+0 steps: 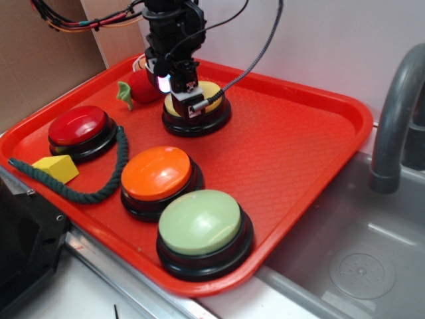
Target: Push the yellow button.
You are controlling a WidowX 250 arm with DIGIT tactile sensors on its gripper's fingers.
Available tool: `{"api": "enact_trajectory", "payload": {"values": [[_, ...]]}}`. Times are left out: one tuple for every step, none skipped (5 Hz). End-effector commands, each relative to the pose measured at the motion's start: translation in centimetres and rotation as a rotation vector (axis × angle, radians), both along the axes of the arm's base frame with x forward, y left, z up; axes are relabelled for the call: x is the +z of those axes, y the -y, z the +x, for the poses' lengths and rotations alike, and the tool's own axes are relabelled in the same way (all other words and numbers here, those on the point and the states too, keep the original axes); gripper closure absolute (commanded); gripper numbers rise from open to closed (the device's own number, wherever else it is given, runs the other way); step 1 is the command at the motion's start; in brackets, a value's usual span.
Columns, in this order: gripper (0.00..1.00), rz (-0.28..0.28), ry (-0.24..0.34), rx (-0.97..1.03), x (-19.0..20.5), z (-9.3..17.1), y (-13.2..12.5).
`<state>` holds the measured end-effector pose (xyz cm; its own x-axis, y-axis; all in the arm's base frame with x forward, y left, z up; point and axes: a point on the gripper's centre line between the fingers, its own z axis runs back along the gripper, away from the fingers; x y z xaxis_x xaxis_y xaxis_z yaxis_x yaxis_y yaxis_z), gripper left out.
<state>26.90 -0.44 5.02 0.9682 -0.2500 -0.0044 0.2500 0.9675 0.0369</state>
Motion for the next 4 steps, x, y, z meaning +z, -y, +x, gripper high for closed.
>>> {"api": "enact_trajectory", "payload": {"values": [[0.0, 0.015, 0.061, 0.003, 3.1, -0.2, 1.1], [0.0, 0.013, 0.076, 0.024, 6.2, -1.5, 1.4], [0.0, 0.027, 0.06, 0.06, 7.8, -2.5, 1.1], [0.0, 0.025, 0.06, 0.057, 8.1, -2.6, 0.9]]}}
